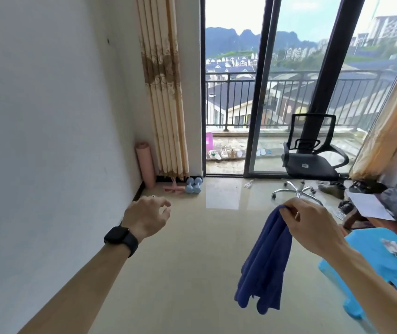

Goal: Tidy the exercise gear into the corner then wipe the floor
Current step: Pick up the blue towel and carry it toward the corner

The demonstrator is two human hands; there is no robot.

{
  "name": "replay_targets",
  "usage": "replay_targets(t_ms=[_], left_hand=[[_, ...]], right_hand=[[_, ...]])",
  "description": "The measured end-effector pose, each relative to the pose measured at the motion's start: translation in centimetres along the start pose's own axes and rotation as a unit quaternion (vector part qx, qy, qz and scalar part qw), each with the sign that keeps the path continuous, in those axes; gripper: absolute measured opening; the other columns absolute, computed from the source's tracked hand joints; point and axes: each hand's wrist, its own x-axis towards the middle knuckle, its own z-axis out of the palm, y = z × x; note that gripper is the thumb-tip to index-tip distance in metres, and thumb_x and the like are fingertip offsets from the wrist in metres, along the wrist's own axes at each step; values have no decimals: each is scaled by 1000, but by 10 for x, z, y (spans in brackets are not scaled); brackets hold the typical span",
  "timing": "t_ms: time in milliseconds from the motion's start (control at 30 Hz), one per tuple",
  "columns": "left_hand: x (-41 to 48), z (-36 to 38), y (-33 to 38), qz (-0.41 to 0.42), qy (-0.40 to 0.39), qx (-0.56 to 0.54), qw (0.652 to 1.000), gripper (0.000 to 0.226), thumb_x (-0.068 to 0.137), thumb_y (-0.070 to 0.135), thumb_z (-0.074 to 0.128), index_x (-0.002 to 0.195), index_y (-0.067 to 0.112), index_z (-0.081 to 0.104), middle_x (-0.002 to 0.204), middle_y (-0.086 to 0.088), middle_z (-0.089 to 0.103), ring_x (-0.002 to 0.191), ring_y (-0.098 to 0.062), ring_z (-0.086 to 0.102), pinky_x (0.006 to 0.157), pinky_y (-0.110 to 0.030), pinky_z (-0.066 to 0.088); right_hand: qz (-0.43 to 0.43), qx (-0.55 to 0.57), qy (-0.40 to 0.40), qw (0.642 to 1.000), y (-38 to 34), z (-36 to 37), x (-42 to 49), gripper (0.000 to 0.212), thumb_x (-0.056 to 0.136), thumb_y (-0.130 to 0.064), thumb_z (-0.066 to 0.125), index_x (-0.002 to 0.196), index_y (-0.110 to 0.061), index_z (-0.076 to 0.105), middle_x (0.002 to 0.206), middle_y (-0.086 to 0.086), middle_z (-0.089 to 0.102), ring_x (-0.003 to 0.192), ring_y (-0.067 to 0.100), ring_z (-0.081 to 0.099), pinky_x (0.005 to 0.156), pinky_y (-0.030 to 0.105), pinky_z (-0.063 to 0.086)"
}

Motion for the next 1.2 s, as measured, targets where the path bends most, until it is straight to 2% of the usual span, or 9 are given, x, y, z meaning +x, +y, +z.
replay_targets(t_ms=[167, 267, 367, 467, 667, 967, 1200], left_hand=[[121, 35, 15, -16, -2, 2, 1000, 31, 96, 40, 48, 121, 33, 64, 122, 6, 65, 114, -19, 58, 93, -33, 45], [184, 58, 22, -56, -15, -8, 998, 31, 96, 41, 49, 122, 34, 64, 123, 6, 65, 114, -19, 58, 95, -34, 46], [236, 75, 25, -99, -29, -17, 995, 31, 95, 42, 49, 122, 35, 64, 122, 6, 65, 112, -20, 60, 94, -34, 48], [286, 84, 19, -131, -26, -19, 991, 31, 95, 41, 49, 121, 36, 65, 122, 7, 65, 111, -19, 60, 92, -33, 48], [405, 118, -18, -173, -17, -5, 985, 29, 95, 41, 49, 118, 36, 66, 121, 8, 65, 110, -19, 59, 91, -32, 46], [628, 140, -103, -191, -18, -6, 981, 30, 95, 39, 50, 120, 36, 67, 120, 9, 67, 112, -19, 59, 89, -30, 44], [762, 139, -169, -213, -18, 8, 977, 31, 96, 39, 49, 122, 37, 65, 123, 6, 66, 113, -21, 59, 90, -33, 47]], right_hand=[[-53, 4, -13, 998, 27, 49, 129, 10, 95, -31, 60, 96, -29, 69, 79, -19, 58, 74, 15, 56, 67, 29, 41], [-91, 23, -36, 995, 37, 79, 212, 11, 95, -32, 58, 95, -30, 70, 82, -18, 61, 78, 17, 60, 68, 31, 46], [-121, 34, -52, 991, 39, 103, 287, 14, 96, -32, 58, 98, -27, 71, 83, -18, 59, 75, 14, 55, 66, 30, 43], [-149, 38, -79, 985, 37, 129, 356, 15, 97, -31, 57, 98, -24, 70, 84, -15, 61, 77, 16, 60, 67, 32, 48], [-188, 44, -100, 976, 27, 213, 495, 19, 98, -32, 53, 103, -25, 70, 93, -10, 69, 81, 19, 63, 70, 37, 54], [-202, 33, -140, 969, -24, 333, 705, 21, 100, -31, 49, 102, -27, 70, 96, -10, 68, 81, 17, 60, 59, 28, 44], [-245, 55, -146, 957, -71, 414, 842, 22, 100, -32, 49, 101, -29, 71, 96, -12, 69, 81, 17, 63, 65, 36, 55]])
